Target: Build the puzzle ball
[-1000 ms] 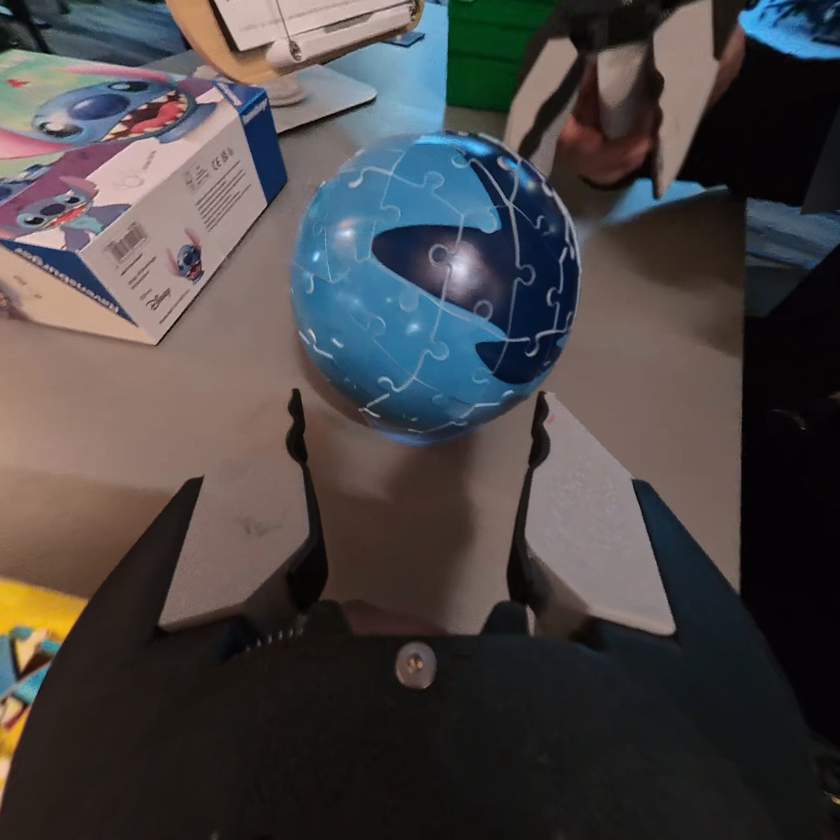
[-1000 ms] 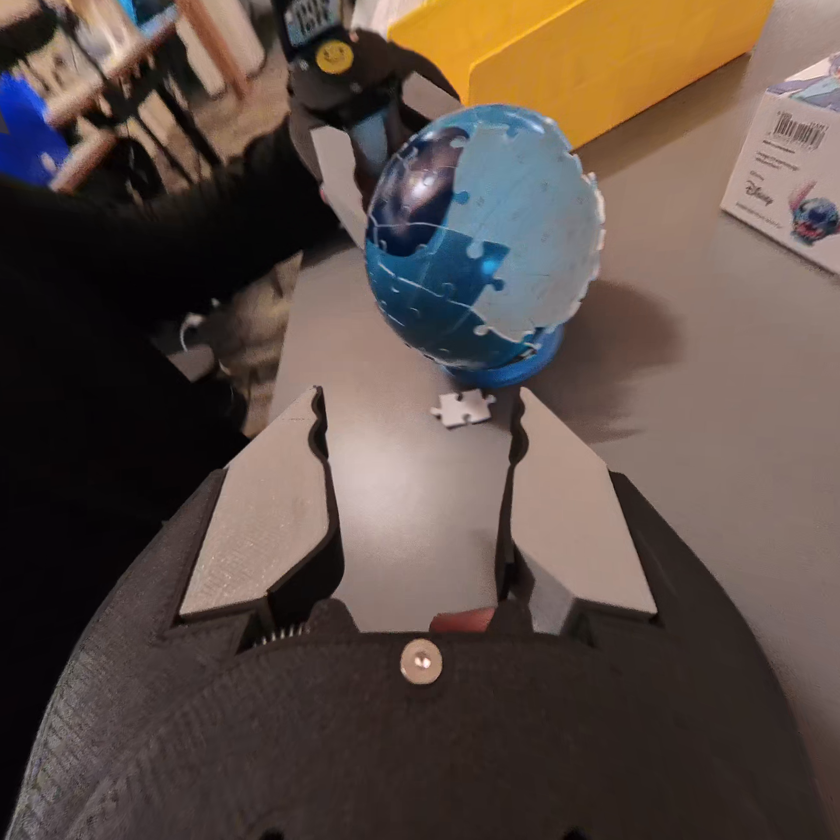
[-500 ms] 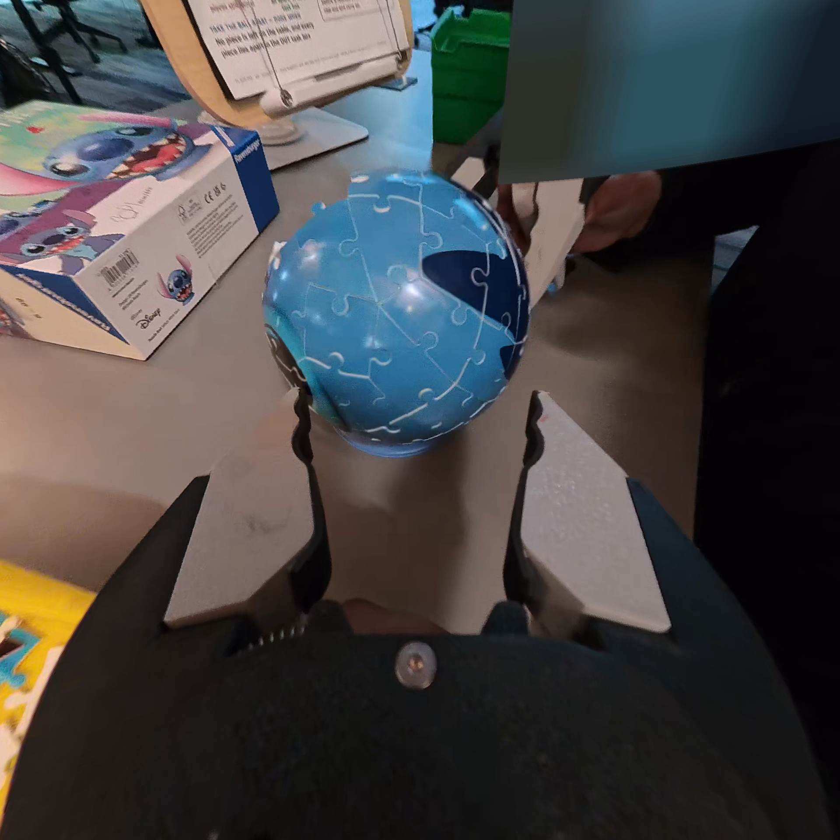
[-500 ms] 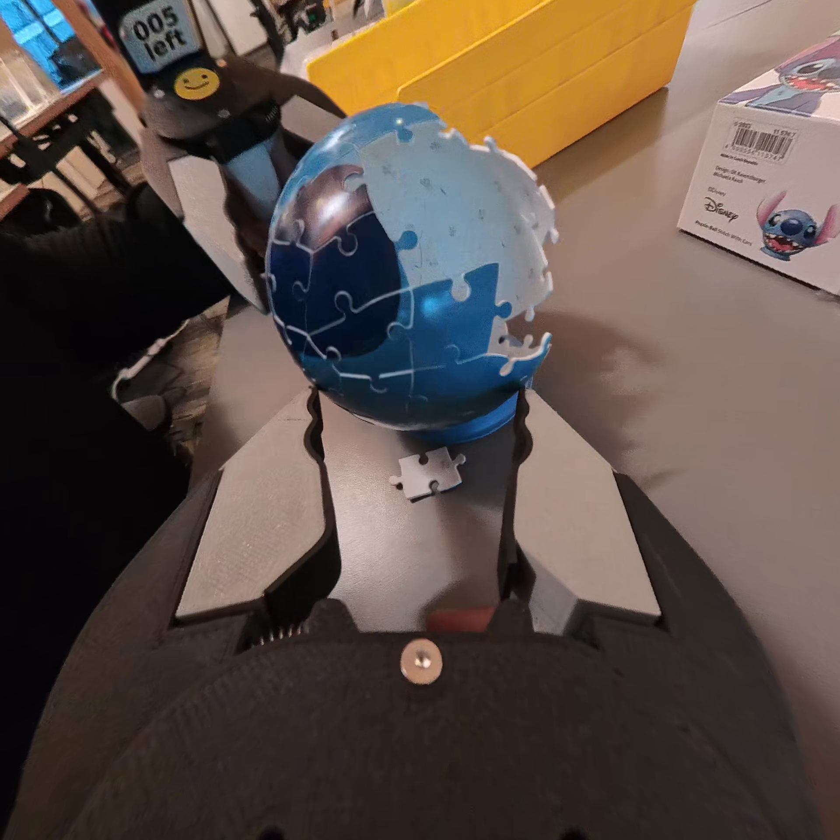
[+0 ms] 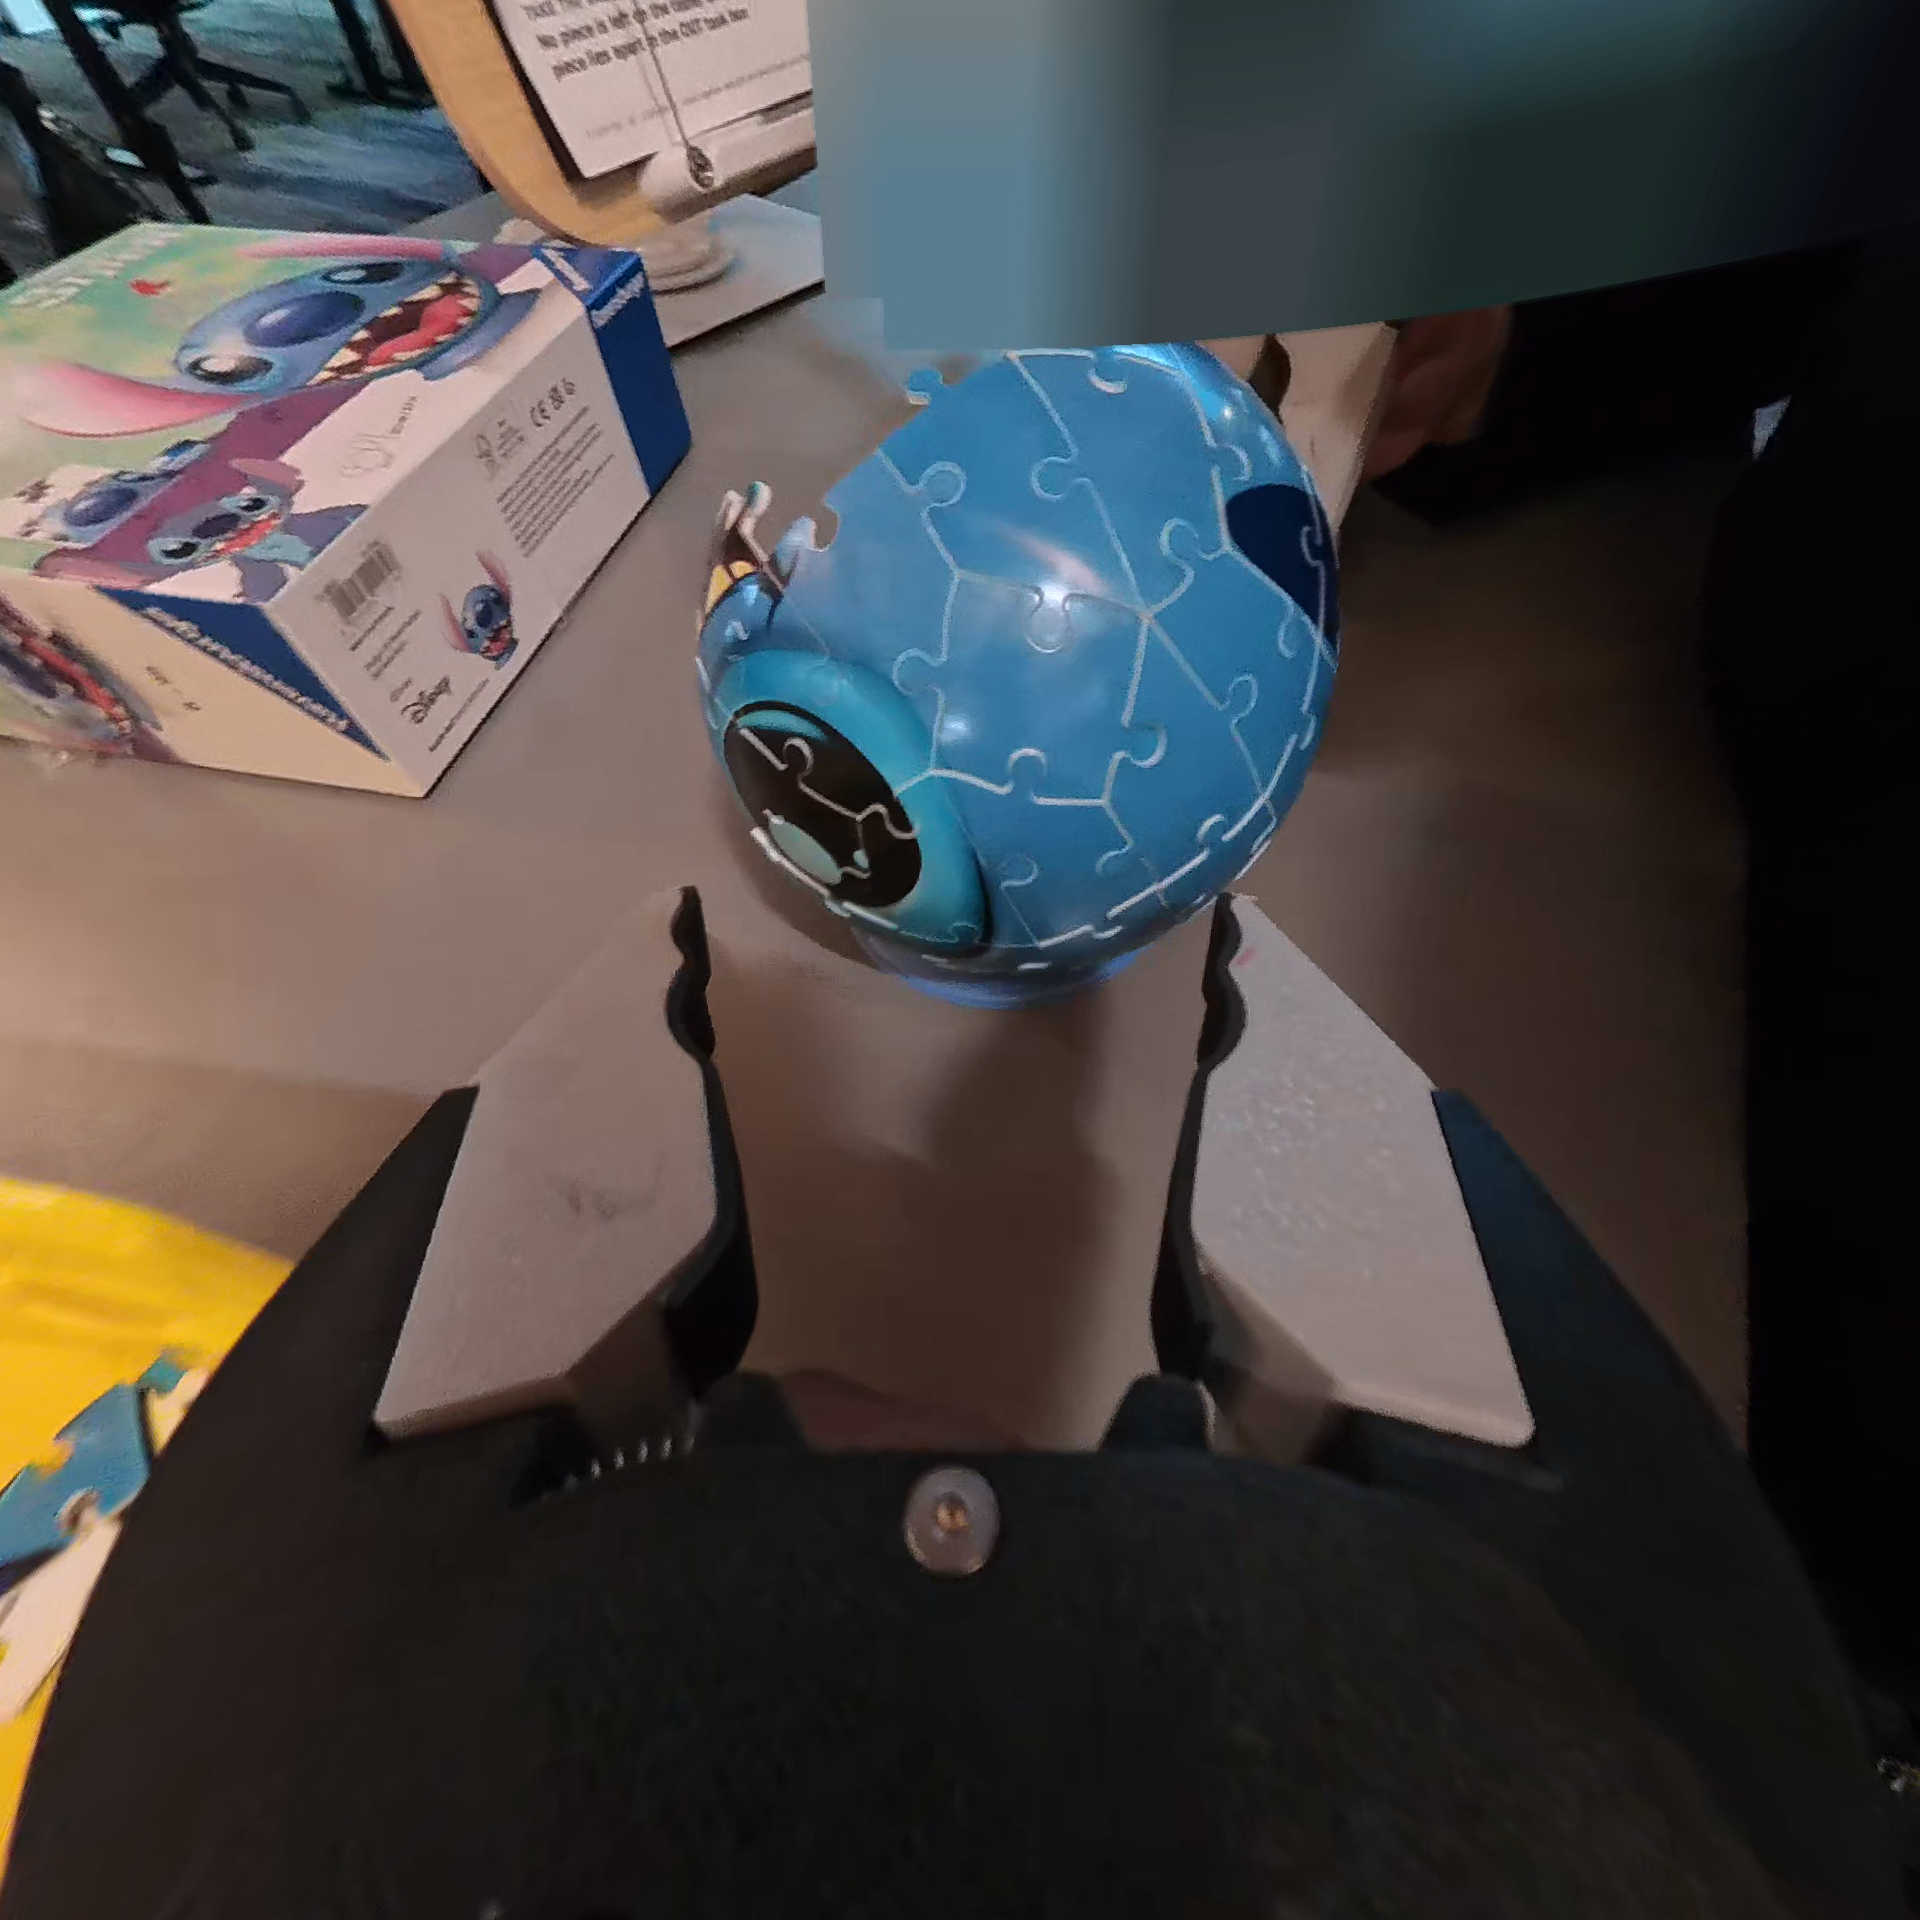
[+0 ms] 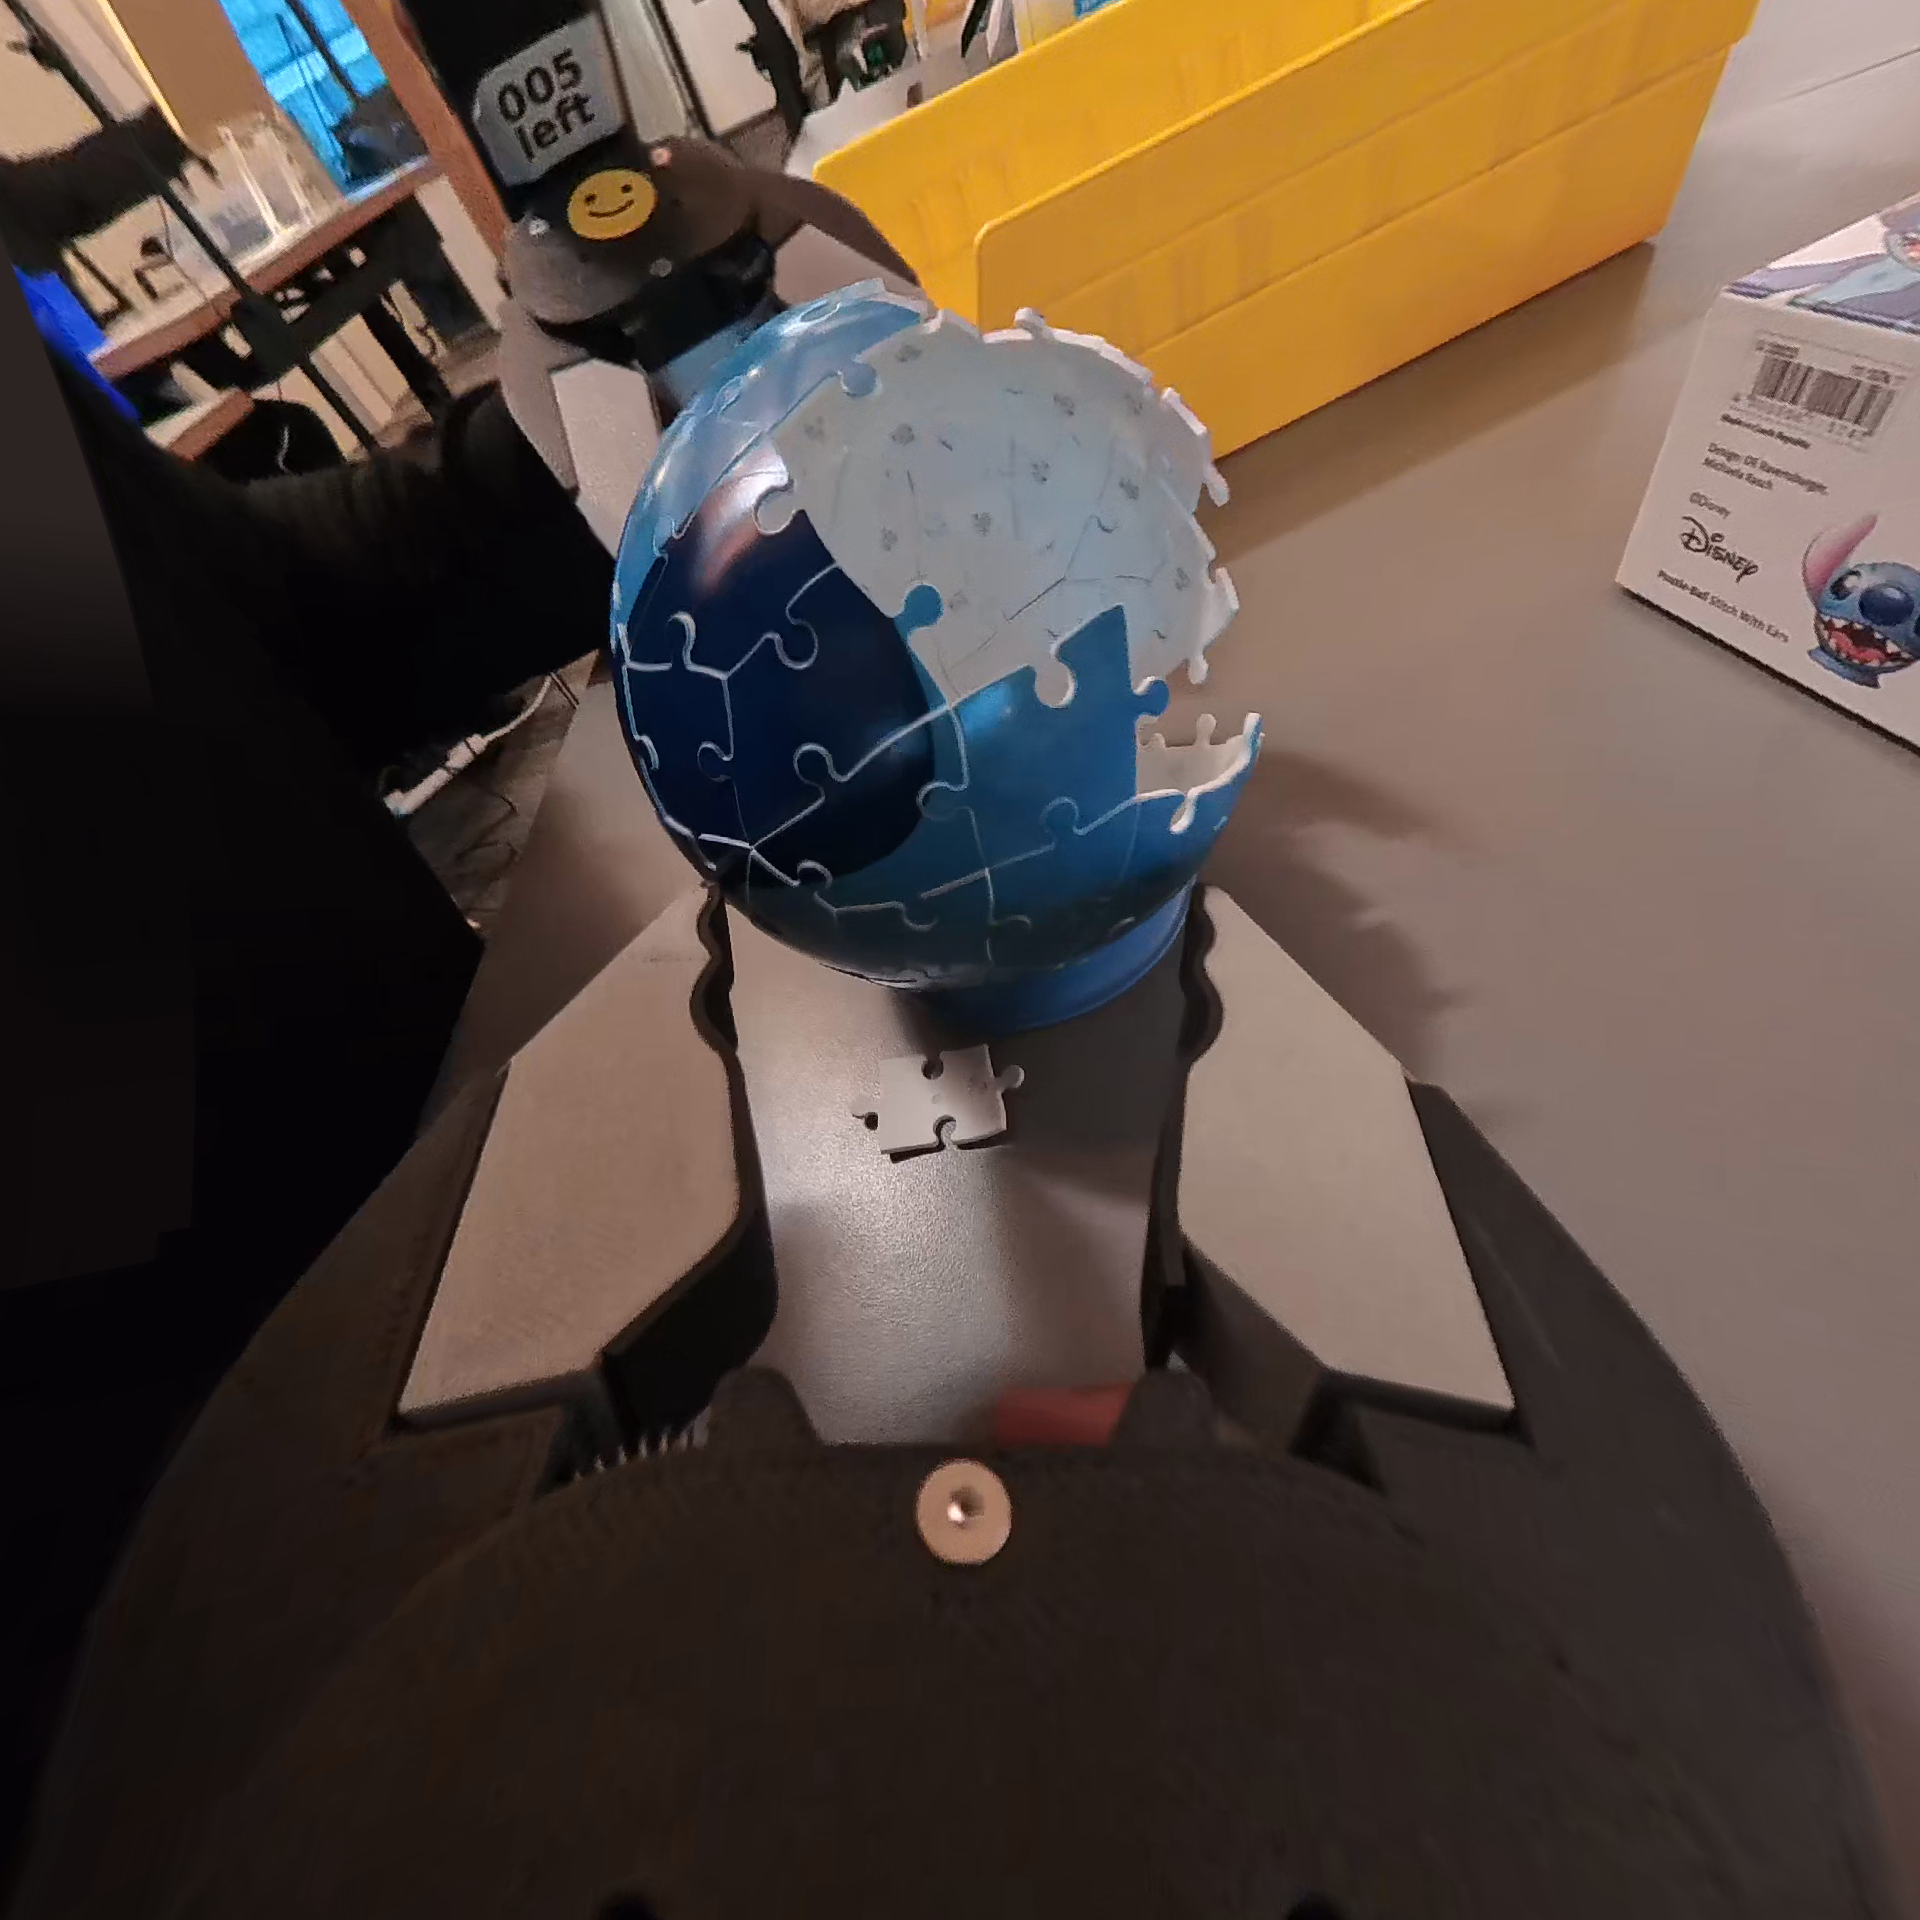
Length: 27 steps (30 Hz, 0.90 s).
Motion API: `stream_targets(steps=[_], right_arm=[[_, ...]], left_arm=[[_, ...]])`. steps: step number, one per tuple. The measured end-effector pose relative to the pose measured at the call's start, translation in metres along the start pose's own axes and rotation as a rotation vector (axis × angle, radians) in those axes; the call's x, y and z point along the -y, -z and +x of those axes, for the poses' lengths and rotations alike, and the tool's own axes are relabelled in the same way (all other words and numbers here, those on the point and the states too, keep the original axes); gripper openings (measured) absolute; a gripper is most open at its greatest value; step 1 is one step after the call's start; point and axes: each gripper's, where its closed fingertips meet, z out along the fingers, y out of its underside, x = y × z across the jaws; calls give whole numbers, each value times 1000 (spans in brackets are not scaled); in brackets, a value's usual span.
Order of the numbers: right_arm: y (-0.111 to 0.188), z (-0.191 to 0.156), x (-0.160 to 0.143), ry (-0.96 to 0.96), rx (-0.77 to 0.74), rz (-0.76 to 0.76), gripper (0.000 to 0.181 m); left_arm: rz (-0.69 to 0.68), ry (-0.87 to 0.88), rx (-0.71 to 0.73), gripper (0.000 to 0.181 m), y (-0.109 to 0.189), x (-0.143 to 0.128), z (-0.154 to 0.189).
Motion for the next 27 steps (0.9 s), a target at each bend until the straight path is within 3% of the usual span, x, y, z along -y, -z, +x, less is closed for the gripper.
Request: stream_targets(steps=[6,13,19,27], right_arm=[[-5,-2,-3,25,2,-55,85],[-8,-15,-5,-51,86,-90,90],[-5,-19,-8,-23,67,-131,89],[0,-24,-10,-70,125,-132,87]], left_arm=[[-36,-26,3,95,-14,1,10],[-91,134,27,95,-5,4,26],[-102,229,-3,95,-7,2,33],[-100,250,-47,95,-8,0,37]])
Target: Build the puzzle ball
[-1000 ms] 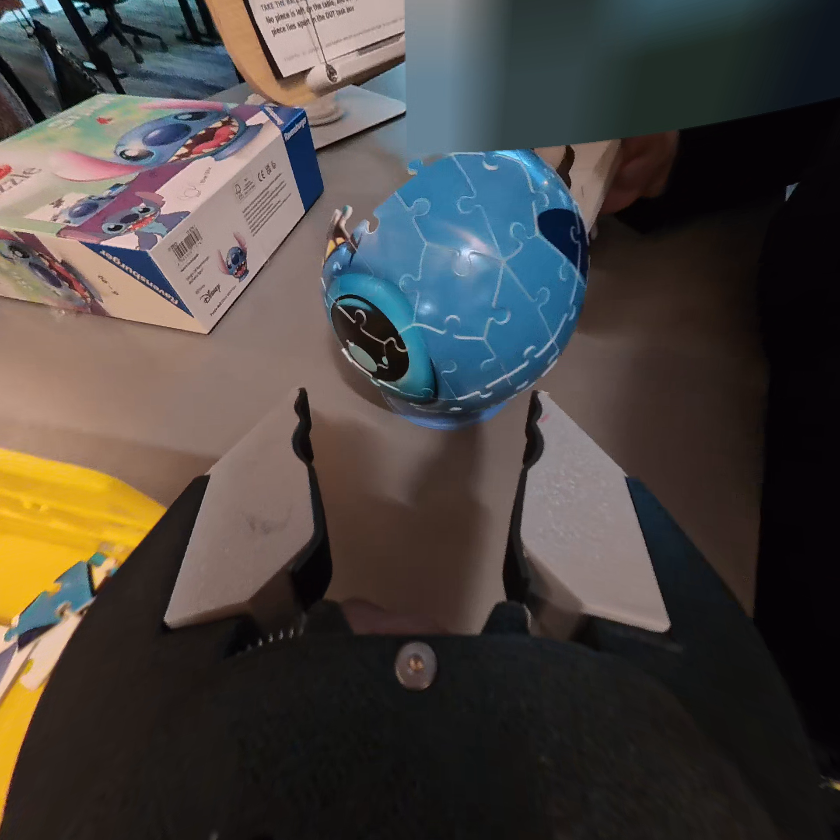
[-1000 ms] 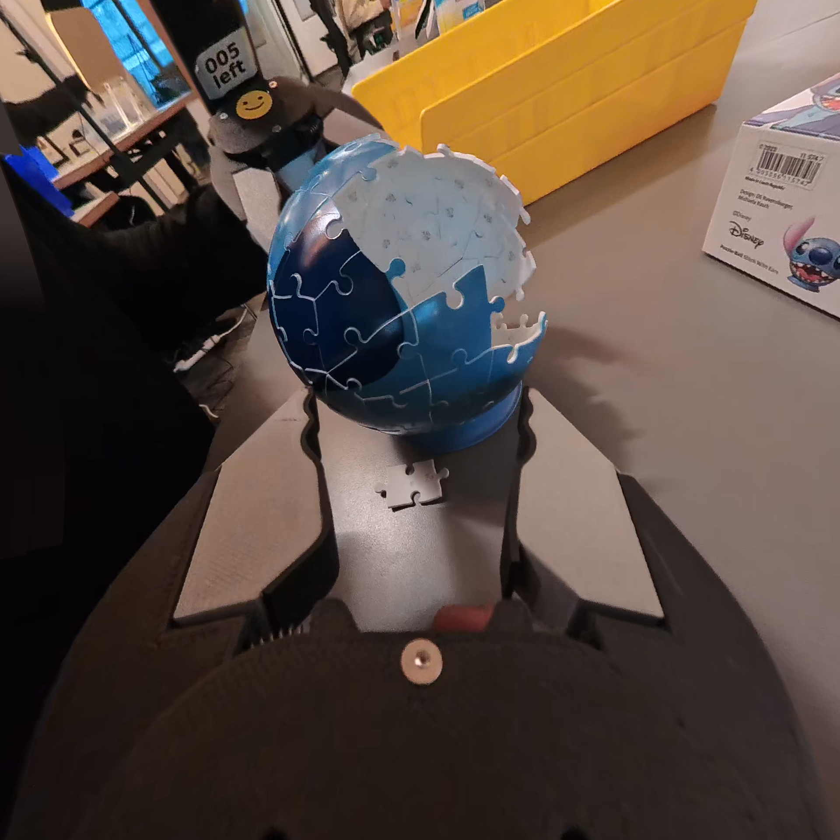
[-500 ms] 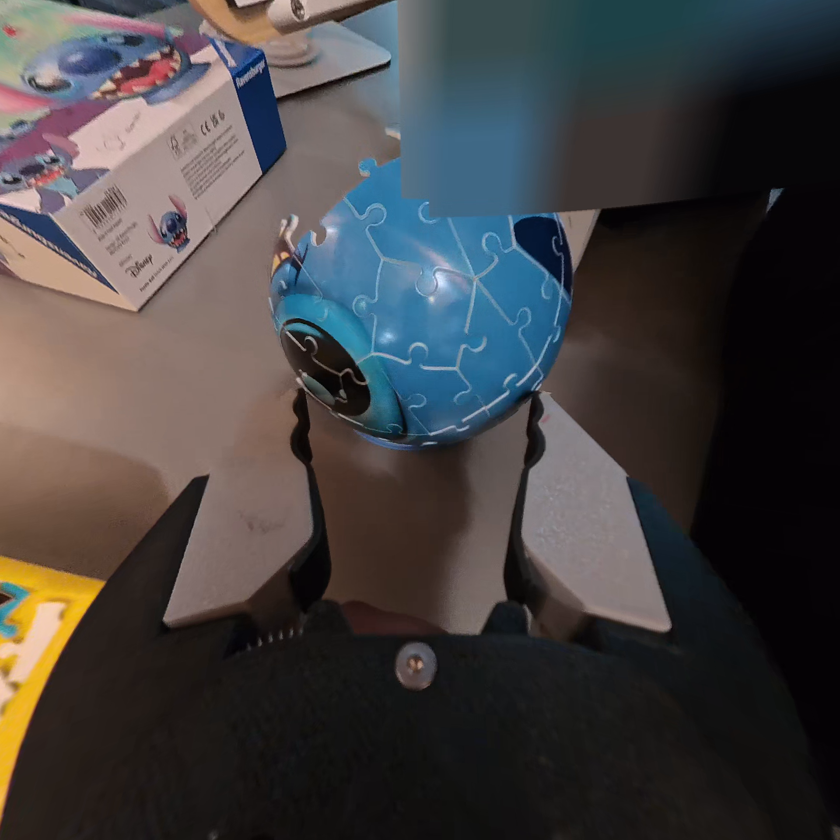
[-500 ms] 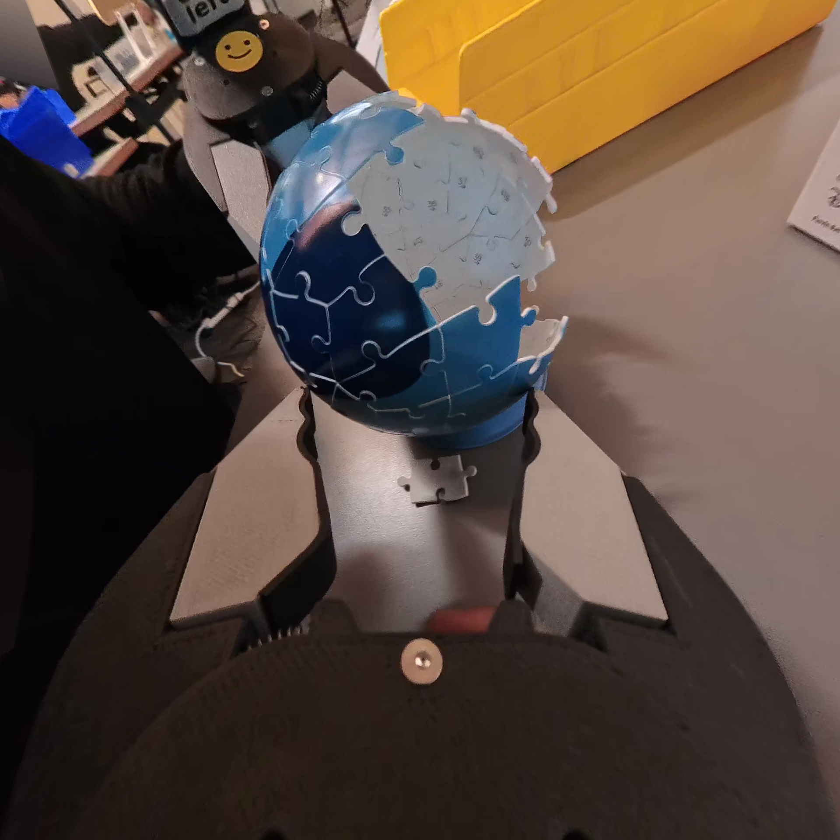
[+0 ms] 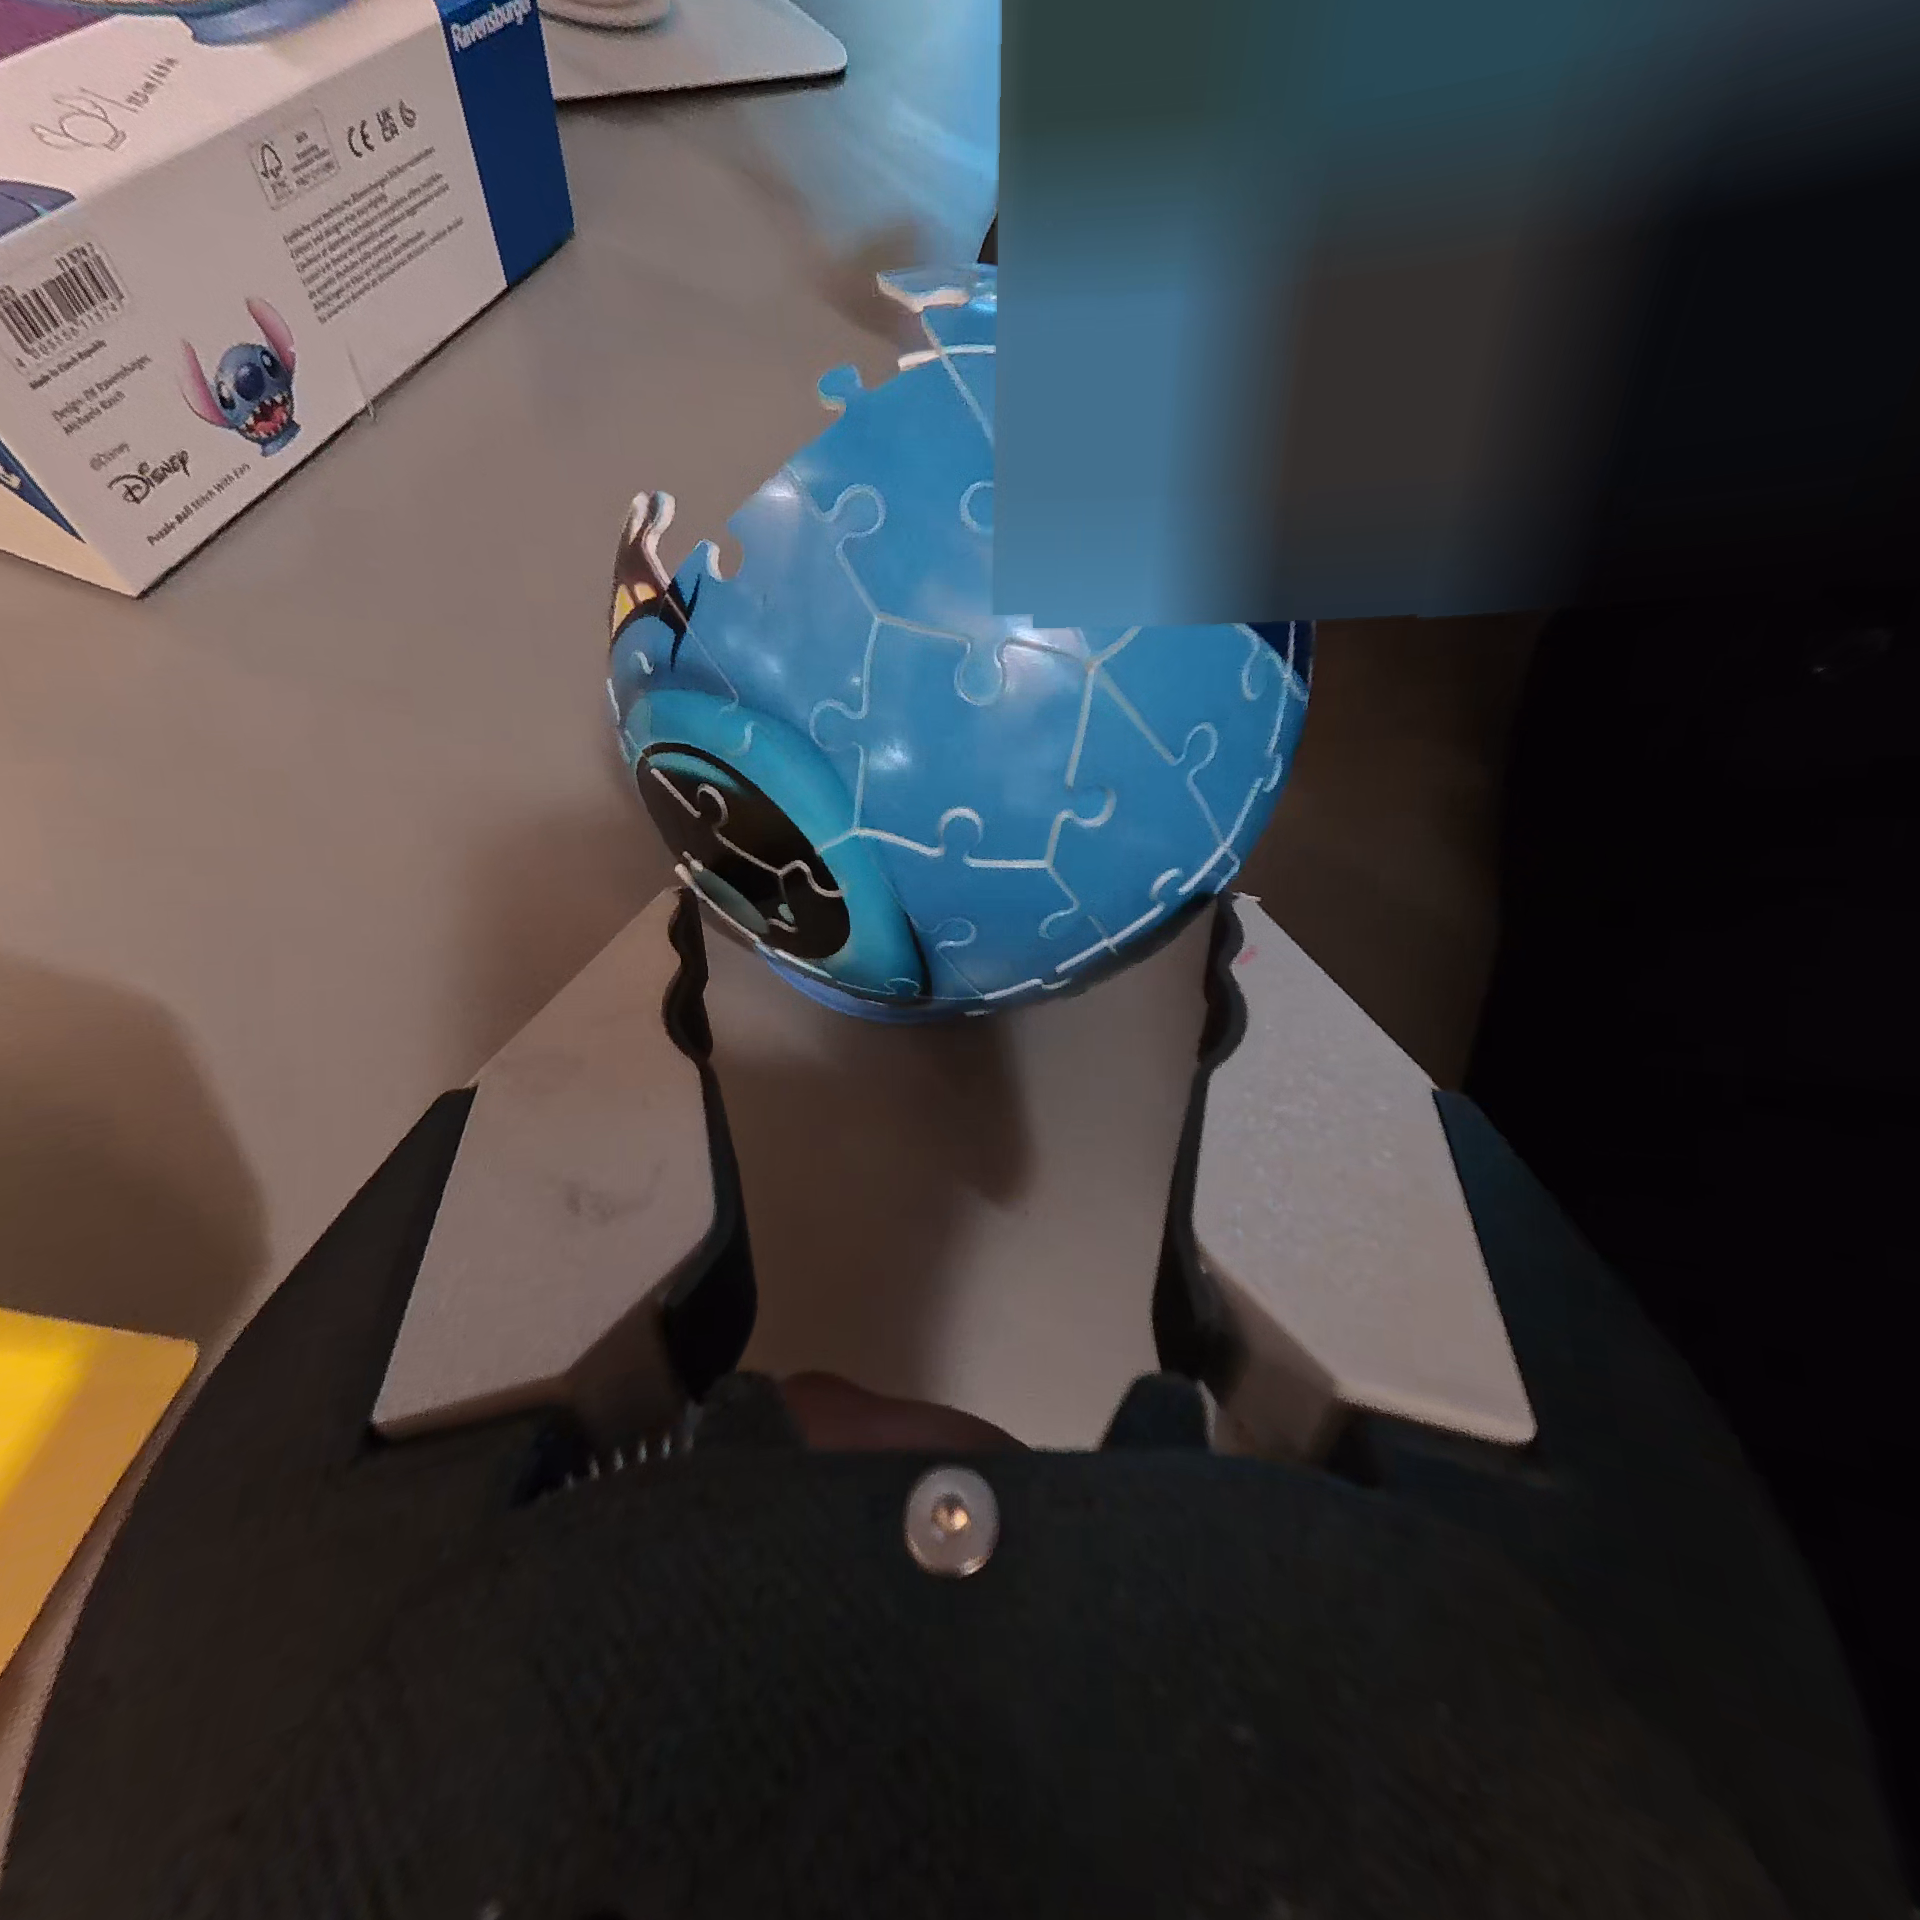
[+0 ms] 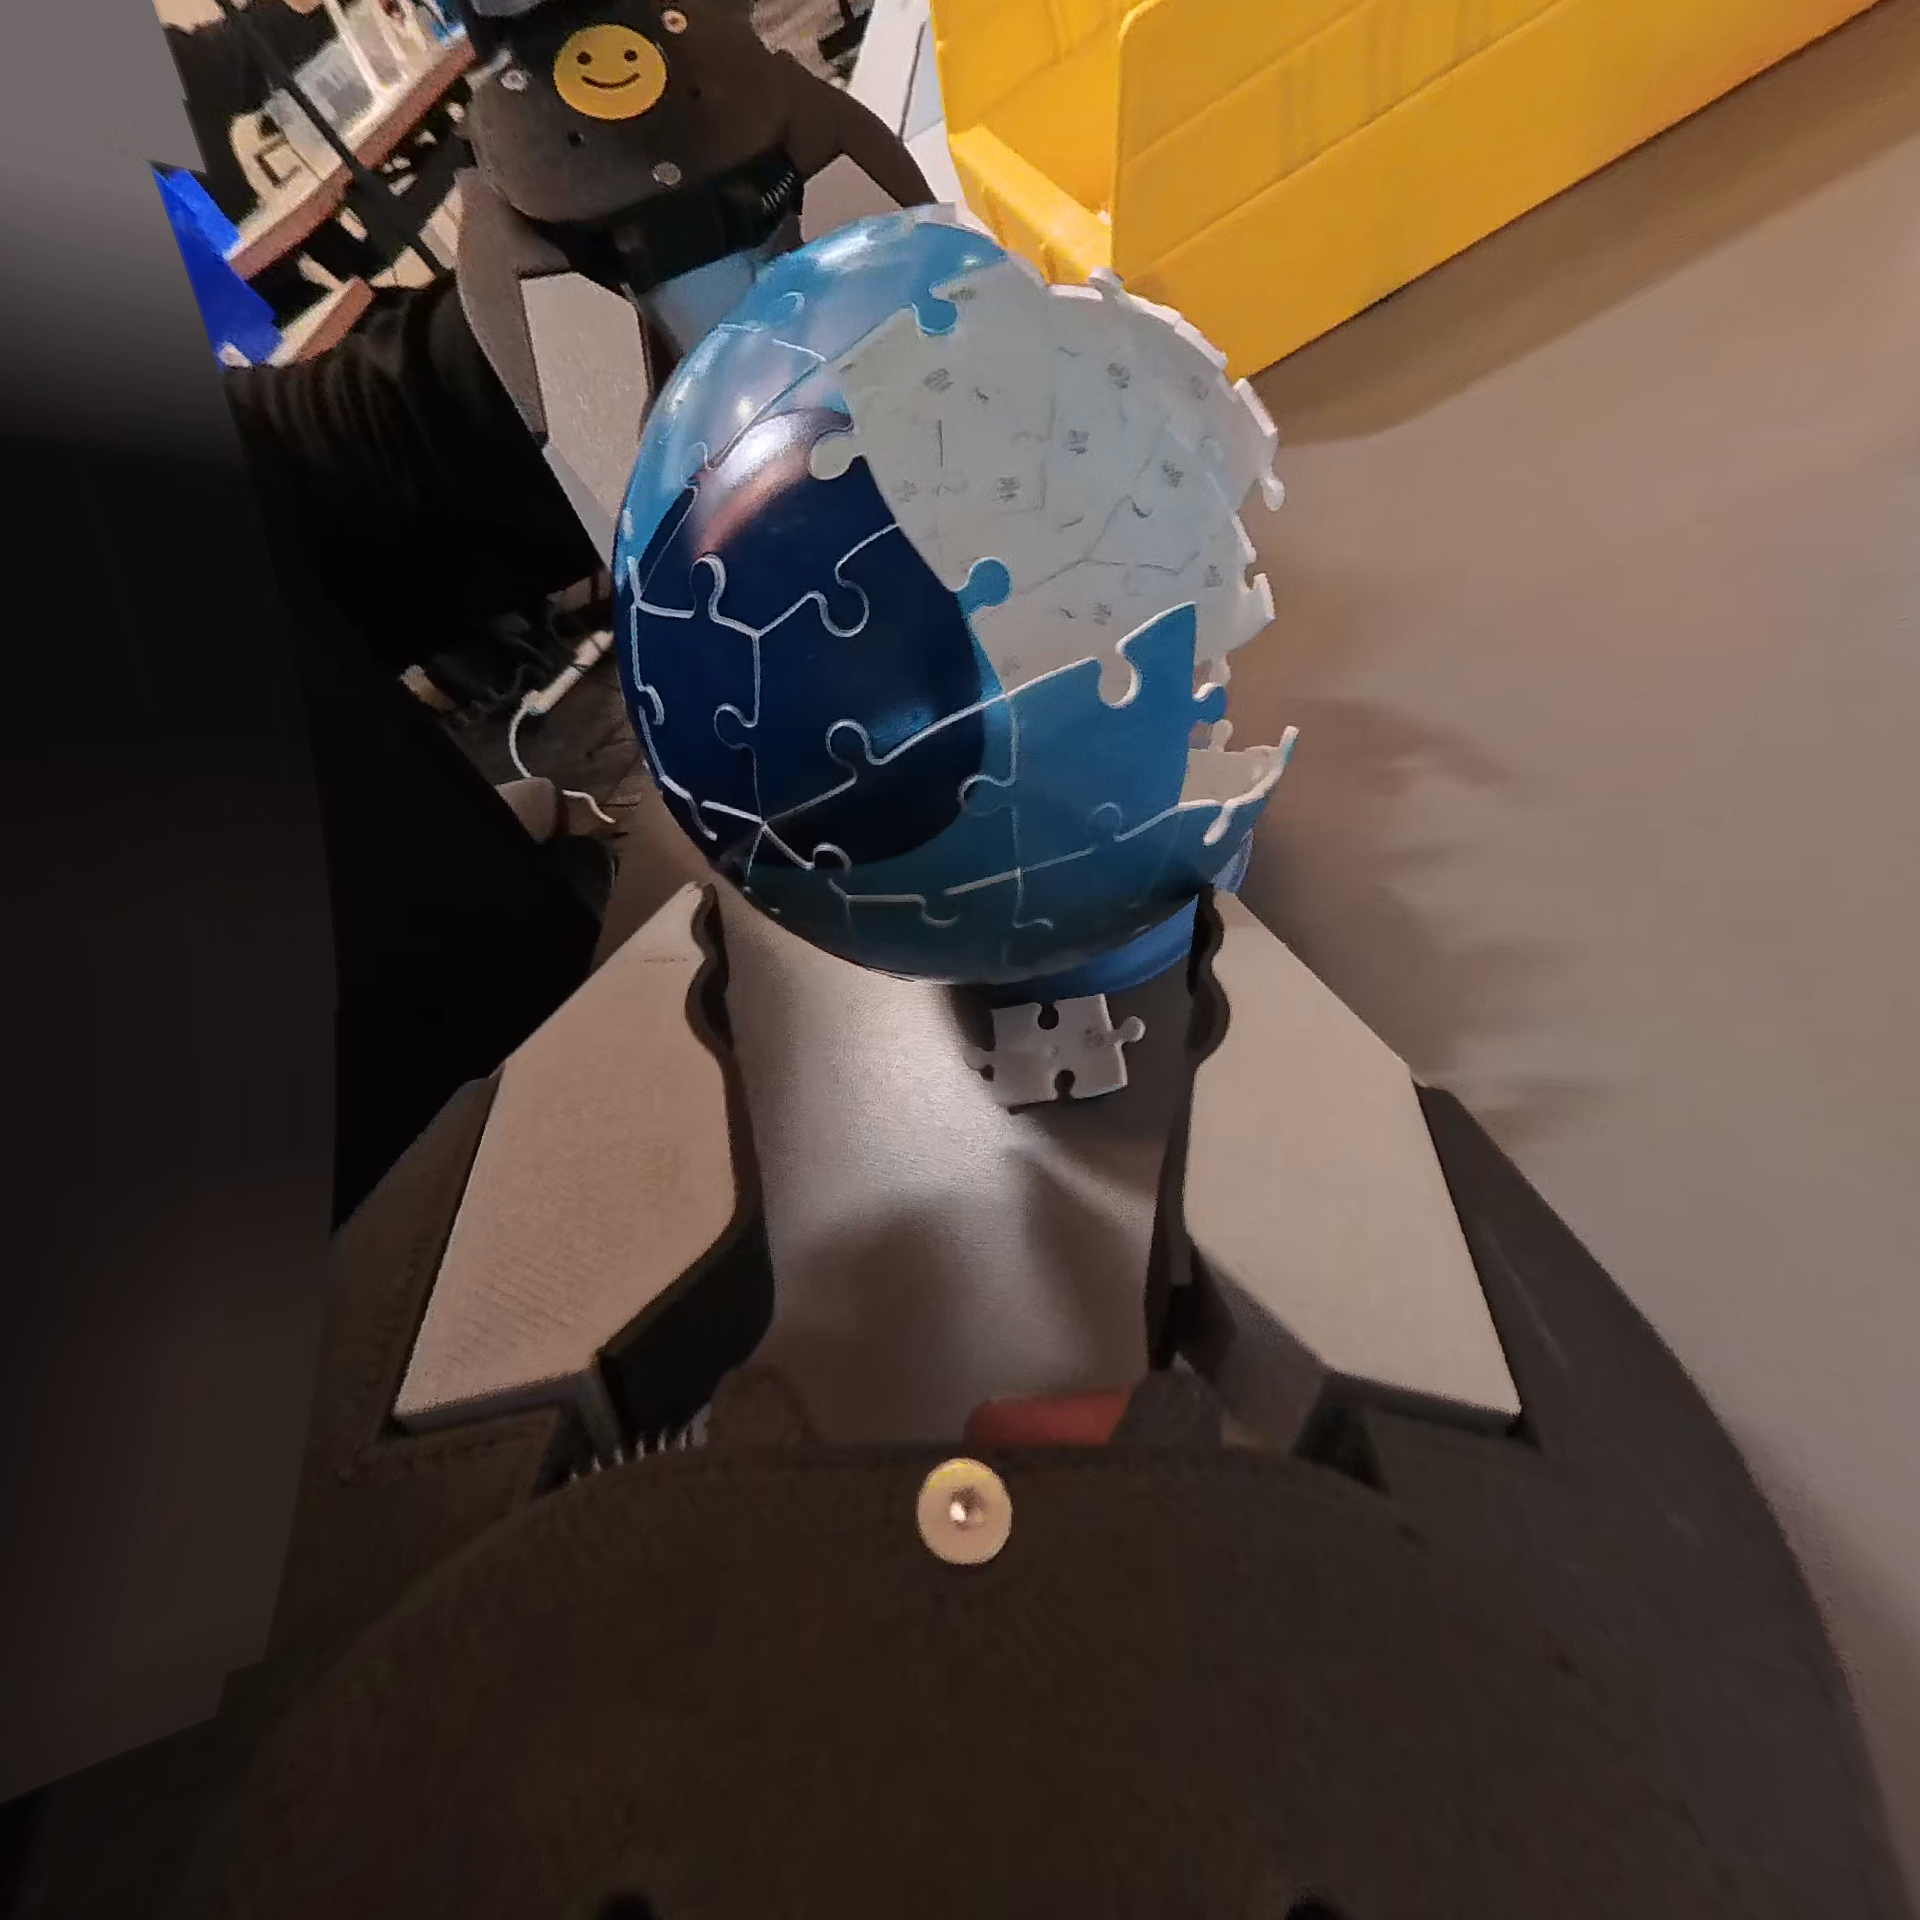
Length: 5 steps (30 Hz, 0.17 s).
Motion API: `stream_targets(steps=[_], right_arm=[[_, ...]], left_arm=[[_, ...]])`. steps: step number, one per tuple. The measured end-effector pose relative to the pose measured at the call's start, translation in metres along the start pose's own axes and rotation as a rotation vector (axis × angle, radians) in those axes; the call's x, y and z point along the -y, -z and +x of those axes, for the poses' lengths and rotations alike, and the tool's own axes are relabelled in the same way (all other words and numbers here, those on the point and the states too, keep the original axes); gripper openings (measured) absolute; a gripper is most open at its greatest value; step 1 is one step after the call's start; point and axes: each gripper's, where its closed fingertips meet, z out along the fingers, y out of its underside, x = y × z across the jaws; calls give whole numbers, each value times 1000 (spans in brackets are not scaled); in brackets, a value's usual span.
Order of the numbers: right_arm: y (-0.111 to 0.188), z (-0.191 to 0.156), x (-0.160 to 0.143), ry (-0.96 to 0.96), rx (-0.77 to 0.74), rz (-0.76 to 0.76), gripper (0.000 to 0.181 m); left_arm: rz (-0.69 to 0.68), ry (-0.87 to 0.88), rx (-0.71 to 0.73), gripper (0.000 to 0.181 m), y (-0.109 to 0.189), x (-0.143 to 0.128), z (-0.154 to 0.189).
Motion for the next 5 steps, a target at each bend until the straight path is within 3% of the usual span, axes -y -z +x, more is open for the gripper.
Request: stream_targets(steps=[5], right_arm=[[0,0,-4,85,-22,27,85]], left_arm=[[86,-70,7,95,1,2,0]])
